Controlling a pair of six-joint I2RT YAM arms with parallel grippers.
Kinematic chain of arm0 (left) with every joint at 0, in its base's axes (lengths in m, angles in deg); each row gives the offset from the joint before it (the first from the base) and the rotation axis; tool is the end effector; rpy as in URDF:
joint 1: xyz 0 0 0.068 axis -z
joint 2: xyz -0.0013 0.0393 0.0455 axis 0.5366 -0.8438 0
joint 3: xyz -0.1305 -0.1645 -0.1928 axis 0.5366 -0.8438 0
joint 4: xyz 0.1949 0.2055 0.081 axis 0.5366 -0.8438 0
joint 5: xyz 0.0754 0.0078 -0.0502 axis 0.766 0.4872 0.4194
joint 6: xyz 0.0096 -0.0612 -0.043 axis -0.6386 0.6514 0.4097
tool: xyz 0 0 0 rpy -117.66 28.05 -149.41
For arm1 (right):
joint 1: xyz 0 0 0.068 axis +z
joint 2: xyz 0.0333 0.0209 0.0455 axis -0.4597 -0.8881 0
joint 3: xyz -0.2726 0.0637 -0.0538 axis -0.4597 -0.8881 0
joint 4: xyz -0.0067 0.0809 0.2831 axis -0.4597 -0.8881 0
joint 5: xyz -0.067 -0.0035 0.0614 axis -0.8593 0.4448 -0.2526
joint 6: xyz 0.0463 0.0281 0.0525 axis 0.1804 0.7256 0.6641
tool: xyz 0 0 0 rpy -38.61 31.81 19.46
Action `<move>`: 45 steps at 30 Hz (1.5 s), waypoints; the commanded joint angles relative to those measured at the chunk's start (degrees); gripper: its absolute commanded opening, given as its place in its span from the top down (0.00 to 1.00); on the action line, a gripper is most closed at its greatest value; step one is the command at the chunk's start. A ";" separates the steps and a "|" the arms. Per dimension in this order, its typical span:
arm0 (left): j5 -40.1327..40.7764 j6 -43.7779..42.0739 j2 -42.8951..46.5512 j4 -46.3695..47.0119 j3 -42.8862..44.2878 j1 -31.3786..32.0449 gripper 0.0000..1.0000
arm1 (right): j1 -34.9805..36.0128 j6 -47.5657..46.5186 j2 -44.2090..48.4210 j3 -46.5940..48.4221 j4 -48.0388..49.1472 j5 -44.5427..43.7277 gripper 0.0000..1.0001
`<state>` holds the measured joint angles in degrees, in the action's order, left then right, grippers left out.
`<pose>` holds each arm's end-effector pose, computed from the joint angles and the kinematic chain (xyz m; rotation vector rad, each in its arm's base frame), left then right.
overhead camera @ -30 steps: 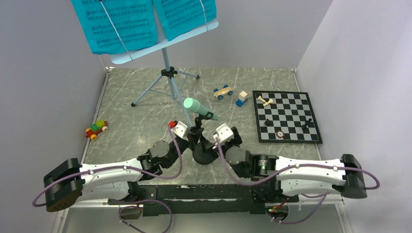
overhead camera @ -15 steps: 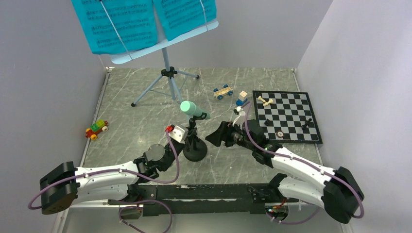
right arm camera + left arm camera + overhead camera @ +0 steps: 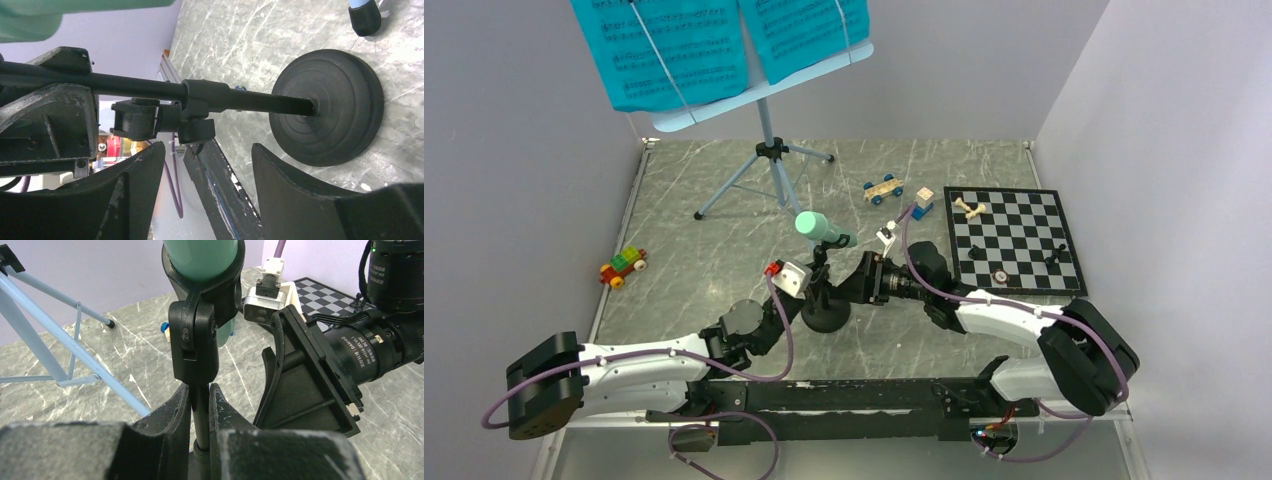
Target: Pack up the instrument practice props
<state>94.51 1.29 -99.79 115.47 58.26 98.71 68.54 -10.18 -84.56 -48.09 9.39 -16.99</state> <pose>0.1309 -0.2155 0.2398 0.4080 1.4039 -0.5261 0.2056 0.2216 0.1771 -0.1601 2.1990 1.5375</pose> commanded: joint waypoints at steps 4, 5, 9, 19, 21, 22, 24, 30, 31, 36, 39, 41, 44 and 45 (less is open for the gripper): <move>2.64 -1.79 0.15 -2.39 -1.19 0.27 1.00 | -0.20 2.68 -2.98 1.61 8.40 1.32 0.39; 2.67 -1.76 0.16 -2.42 -1.19 0.27 1.00 | -0.21 2.99 -3.60 1.72 9.06 1.35 0.41; 2.86 -1.67 0.03 -2.49 -1.28 0.36 1.00 | -0.20 5.42 -5.78 2.01 13.12 1.50 0.46; 2.88 -0.54 -0.75 -2.21 -1.67 0.61 1.00 | -0.17 3.04 -5.88 2.77 11.99 -0.36 0.71; 2.87 -0.15 -0.87 -2.09 -1.80 0.63 1.00 | -0.12 1.90 -5.93 2.98 10.89 -1.16 0.74; 2.86 0.09 -0.96 -2.18 -1.81 0.63 1.00 | -0.10 1.06 -5.85 3.09 10.28 -1.71 0.78; 2.86 0.46 -1.00 -2.57 -1.82 0.71 1.00 | 0.00 -1.49 -5.62 3.49 8.73 -2.64 0.88; 3.03 1.92 -1.25 -4.77 -1.16 0.71 1.00 | 3.59 -15.78 -3.13 6.93 -4.55 -14.14 1.00; 3.06 1.93 -1.39 -5.33 -1.02 0.71 1.00 | 4.57 -17.76 -2.43 6.96 -5.75 -16.49 1.00; 3.21 4.35 -1.45 -6.75 -0.92 0.71 1.00 | 10.05 -27.72 0.26 6.80 -10.11 -28.93 1.00; 3.53 4.71 -1.75 -7.72 -0.52 0.71 1.00 | 15.02 -34.84 0.60 7.79 -13.10 -41.00 1.00; 3.70 4.81 -2.09 -8.28 -0.34 0.71 1.00 | 18.89 -40.54 -0.08 9.01 -15.14 -48.45 1.00; 3.74 5.24 -2.42 -8.74 -0.24 0.71 1.00 | 23.52 -46.79 -2.33 10.94 -17.95 -59.19 1.00; 3.74 5.39 -2.58 -8.76 -0.30 0.71 1.00 | 24.73 -48.78 -3.28 11.49 -18.59 -62.32 1.00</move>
<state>98.22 4.85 -100.36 115.27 58.48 99.02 89.54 -45.39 -84.08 -39.22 -1.93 -57.82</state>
